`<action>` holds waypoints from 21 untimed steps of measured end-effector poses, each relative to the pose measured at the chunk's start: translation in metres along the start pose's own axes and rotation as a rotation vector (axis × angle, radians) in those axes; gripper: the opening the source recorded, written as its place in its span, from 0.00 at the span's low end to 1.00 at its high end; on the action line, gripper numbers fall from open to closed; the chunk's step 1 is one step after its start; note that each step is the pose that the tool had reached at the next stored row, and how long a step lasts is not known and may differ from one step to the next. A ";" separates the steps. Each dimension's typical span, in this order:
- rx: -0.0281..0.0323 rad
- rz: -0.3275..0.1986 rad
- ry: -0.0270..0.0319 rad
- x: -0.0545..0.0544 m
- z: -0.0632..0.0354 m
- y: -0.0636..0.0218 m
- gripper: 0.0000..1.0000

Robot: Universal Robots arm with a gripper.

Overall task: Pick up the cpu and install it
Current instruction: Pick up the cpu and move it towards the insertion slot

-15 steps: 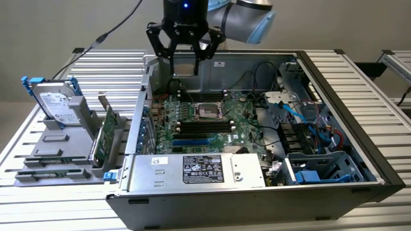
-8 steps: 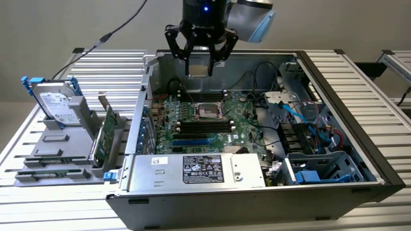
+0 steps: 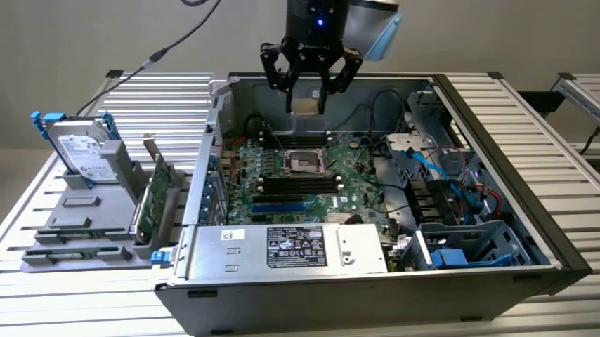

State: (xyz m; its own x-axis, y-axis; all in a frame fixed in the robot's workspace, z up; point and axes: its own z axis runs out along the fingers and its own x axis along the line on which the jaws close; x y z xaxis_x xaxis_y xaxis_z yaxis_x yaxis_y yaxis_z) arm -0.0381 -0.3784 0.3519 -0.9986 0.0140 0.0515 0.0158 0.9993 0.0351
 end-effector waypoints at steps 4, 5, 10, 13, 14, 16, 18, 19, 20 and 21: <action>0.0001 0.000 0.0001 -0.006 0.0073 0.0112 0.55; 0.0002 0.000 0.0001 -0.007 0.0091 0.0142 0.55; -0.0003 0.004 -0.0001 -0.012 0.0178 0.0239 0.55; -0.0016 0.034 -0.0011 -0.015 0.0229 0.0238 0.55; -0.0022 0.045 -0.0015 -0.015 0.0246 0.0238 0.55; -0.0034 0.070 -0.0023 -0.016 0.0282 0.0237 0.55; -0.0048 0.094 -0.0032 -0.017 0.0318 0.0235 0.55; -0.0054 0.106 -0.0036 -0.018 0.0336 0.0235 0.55; -0.0061 0.118 -0.0040 -0.019 0.0354 0.0234 0.55; -0.0066 0.129 -0.0044 -0.019 0.0369 0.0234 0.55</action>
State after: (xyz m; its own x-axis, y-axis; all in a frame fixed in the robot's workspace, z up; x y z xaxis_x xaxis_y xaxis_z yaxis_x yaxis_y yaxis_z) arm -0.0206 -0.3539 0.3150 -0.9885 0.1421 0.0516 0.1440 0.9890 0.0350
